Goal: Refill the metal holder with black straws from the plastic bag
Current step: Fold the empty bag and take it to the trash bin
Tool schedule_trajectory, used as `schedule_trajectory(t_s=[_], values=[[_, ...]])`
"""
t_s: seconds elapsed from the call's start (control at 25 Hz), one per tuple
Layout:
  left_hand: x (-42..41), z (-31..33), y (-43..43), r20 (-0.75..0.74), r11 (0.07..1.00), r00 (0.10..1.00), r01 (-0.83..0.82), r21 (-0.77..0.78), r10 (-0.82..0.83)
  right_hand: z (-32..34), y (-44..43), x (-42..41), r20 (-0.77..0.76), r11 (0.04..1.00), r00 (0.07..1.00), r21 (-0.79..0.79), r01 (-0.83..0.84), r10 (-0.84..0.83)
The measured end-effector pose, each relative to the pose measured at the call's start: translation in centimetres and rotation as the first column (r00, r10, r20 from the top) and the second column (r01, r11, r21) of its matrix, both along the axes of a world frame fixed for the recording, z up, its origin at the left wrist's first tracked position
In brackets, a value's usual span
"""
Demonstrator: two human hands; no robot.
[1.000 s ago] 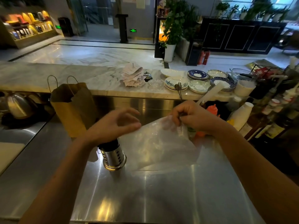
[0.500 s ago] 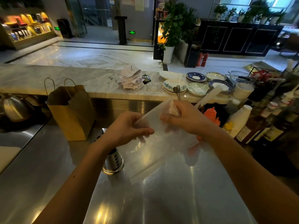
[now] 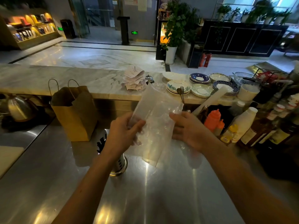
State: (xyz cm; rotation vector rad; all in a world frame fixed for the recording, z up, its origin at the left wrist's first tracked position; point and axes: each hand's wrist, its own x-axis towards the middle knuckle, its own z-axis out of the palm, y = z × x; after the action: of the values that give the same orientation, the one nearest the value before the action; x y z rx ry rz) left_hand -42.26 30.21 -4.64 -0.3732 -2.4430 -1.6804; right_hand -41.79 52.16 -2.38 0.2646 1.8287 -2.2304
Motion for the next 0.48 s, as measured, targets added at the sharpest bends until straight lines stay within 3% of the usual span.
schedule_trajectory(t_s=[0.08,0.24,0.36,0.48], values=[[0.4,-0.2,0.7,0.002,0.997,0.999,-0.038,0.068,0.037,-0.8,-1.4,0.7,0.005,0.999,0.999,-0.022,-0.045,0.045],[0.4,-0.5,0.7,0.023,0.993,1.000,-0.019,0.116,0.016,-1.3,-1.7,1.0,-0.143,0.999,0.989,0.019,-0.042,0.045],[0.0,-0.2,-0.3,0.152,0.977,0.981,0.088,0.192,-0.118,-0.9,-0.8,0.3,-0.202,0.998,0.979,0.055,-0.018,0.029],[-0.4,0.4,-1.4,0.226,0.950,0.942,0.188,0.251,-0.247,-0.3,-0.5,0.1,-0.238,0.985,0.962,0.145,-0.098,0.131]])
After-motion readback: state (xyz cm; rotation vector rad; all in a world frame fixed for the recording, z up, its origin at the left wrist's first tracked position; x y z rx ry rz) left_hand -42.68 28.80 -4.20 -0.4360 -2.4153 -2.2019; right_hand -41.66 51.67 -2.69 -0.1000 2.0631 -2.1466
